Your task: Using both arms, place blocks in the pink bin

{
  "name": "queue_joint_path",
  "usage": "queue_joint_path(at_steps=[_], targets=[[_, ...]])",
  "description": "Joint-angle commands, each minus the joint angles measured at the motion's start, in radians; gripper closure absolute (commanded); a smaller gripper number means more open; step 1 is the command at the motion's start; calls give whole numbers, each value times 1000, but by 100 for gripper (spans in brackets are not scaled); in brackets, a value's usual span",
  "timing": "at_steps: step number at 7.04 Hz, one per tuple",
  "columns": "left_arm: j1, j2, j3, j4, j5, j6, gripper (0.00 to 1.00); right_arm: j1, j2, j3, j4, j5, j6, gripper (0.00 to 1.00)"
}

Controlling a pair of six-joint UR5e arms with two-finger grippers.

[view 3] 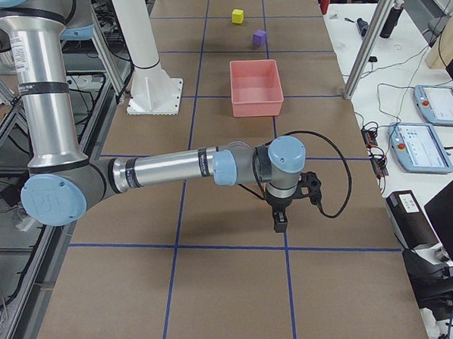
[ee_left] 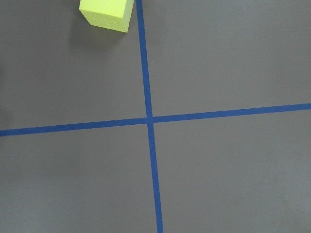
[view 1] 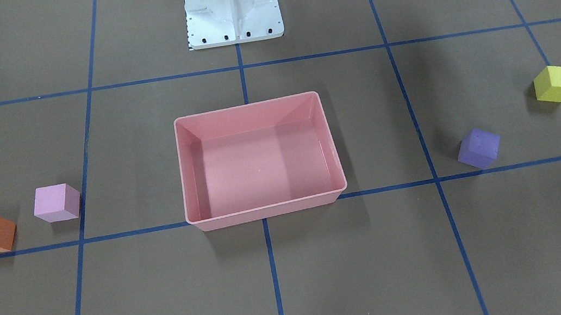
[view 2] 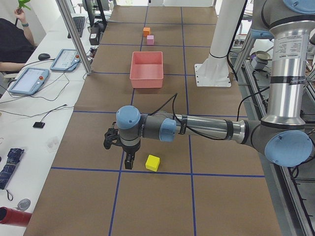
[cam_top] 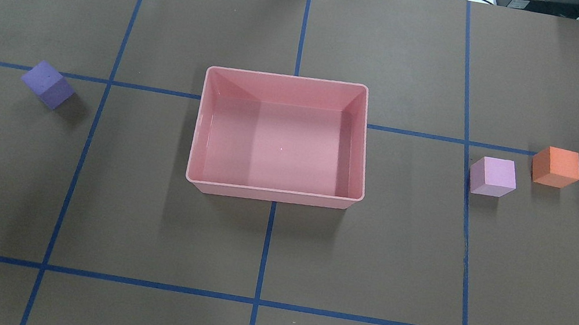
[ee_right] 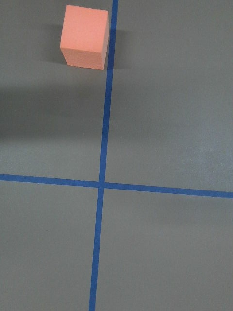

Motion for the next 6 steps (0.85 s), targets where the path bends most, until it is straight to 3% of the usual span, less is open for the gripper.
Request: queue_joint_path(at_steps=[1, 6], targets=[[-2, 2, 0, -2, 3, 1, 0, 0, -5, 3, 0, 2, 0, 0], [-4, -2, -67, -15, -9, -7, 0, 0, -3, 1, 0, 1, 0, 0]])
